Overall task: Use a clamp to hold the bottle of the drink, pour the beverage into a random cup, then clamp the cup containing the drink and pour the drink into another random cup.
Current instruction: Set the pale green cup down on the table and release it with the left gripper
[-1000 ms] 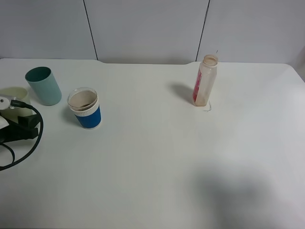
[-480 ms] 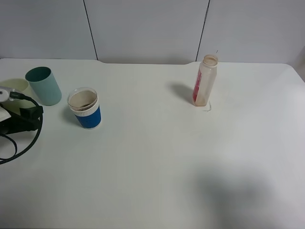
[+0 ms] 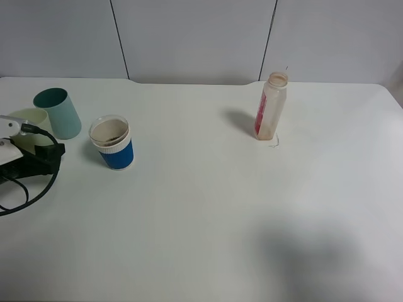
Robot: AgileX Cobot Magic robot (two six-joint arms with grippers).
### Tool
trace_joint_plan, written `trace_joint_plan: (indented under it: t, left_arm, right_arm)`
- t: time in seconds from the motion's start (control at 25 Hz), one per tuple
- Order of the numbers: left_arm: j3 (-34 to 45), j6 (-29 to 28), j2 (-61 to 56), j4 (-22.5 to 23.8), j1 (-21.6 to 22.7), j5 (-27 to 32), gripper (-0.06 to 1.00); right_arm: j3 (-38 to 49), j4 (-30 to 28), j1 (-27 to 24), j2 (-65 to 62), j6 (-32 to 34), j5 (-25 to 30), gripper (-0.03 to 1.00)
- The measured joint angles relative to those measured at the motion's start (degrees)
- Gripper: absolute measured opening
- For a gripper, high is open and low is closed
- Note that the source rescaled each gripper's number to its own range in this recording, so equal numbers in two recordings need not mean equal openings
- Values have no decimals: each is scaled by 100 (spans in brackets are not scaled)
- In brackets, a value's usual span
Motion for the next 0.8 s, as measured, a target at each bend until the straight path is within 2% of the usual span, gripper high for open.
trace_joint_plan:
  t: [0.64, 0.8]
  left_arm:
    - [-56, -4, 2, 492, -6, 0, 1]
    - [-78, -4, 7, 498, -209, 0, 1]
  right_arm:
    - [0, 0, 0, 0, 0, 0, 98]
    - [0, 0, 0, 0, 0, 0, 98]
